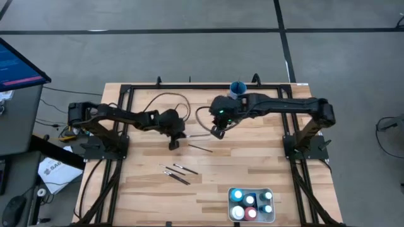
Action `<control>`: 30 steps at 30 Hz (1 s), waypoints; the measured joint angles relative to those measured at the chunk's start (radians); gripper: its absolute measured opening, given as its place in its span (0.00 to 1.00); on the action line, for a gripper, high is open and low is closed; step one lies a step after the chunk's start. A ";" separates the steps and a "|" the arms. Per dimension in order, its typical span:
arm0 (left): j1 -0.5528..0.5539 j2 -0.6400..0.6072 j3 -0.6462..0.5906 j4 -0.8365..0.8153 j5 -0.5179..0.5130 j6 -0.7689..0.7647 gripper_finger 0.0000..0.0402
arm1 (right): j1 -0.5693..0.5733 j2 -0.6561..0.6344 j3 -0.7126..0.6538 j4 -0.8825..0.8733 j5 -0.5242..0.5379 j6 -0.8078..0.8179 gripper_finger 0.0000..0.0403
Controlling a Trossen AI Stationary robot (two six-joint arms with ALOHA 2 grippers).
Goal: Pick & Place Paint Supplies
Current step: Put the silver paintbrush into the blue cup
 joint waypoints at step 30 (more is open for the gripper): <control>-0.082 -0.013 0.225 -0.022 -0.074 0.003 0.00 | -0.009 0.065 0.004 0.049 -0.067 -0.412 0.52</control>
